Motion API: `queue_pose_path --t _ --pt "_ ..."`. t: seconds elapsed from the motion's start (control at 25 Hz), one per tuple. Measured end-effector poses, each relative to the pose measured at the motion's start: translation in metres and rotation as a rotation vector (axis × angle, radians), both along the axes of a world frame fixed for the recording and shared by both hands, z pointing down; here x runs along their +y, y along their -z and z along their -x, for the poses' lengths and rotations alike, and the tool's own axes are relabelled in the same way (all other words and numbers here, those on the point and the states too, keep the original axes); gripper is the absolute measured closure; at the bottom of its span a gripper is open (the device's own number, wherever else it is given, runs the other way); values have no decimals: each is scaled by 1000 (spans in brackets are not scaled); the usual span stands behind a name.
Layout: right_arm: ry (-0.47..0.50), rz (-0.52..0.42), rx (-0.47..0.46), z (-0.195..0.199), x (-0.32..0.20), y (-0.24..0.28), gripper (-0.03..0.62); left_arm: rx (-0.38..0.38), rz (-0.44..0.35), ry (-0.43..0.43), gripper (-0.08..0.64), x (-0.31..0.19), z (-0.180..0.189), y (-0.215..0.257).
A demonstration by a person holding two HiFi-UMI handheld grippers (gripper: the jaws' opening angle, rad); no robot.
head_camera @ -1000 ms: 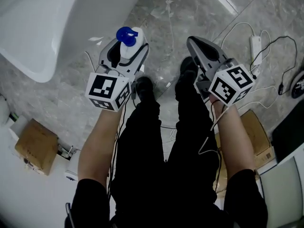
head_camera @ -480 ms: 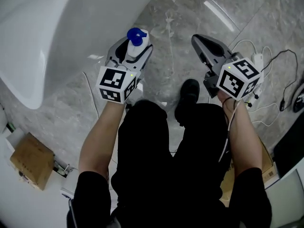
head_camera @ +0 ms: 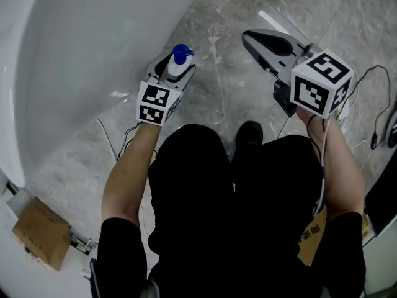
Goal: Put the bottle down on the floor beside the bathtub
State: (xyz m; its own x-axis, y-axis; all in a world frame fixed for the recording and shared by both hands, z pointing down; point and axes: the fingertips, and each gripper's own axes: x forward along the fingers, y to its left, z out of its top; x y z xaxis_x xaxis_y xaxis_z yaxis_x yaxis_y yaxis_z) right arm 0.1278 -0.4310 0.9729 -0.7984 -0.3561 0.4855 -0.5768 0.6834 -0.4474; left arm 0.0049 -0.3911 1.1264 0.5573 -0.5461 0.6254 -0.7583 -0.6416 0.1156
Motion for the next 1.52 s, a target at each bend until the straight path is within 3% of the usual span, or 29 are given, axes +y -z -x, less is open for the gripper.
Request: queue_pose_path --t 0.52,1.12,1.28,1.4,1.52 --pt "25 -3 16 -14 17 6 565 -7 2 -45 279 -6 -1 -55" --pt "62 10 -44 9 22 18 565 7 9 -75 262 17 6 -50" --pt "7 2 -91 18 14 29 565 28 46 -79 259 34 12 -19" --pt "-81 -112 -50 10 2 56 565 112 96 -90 261 54 3 46" --pt "-138 -210 -21 -4 0 99 565 120 41 -102 285 59 -6 128"
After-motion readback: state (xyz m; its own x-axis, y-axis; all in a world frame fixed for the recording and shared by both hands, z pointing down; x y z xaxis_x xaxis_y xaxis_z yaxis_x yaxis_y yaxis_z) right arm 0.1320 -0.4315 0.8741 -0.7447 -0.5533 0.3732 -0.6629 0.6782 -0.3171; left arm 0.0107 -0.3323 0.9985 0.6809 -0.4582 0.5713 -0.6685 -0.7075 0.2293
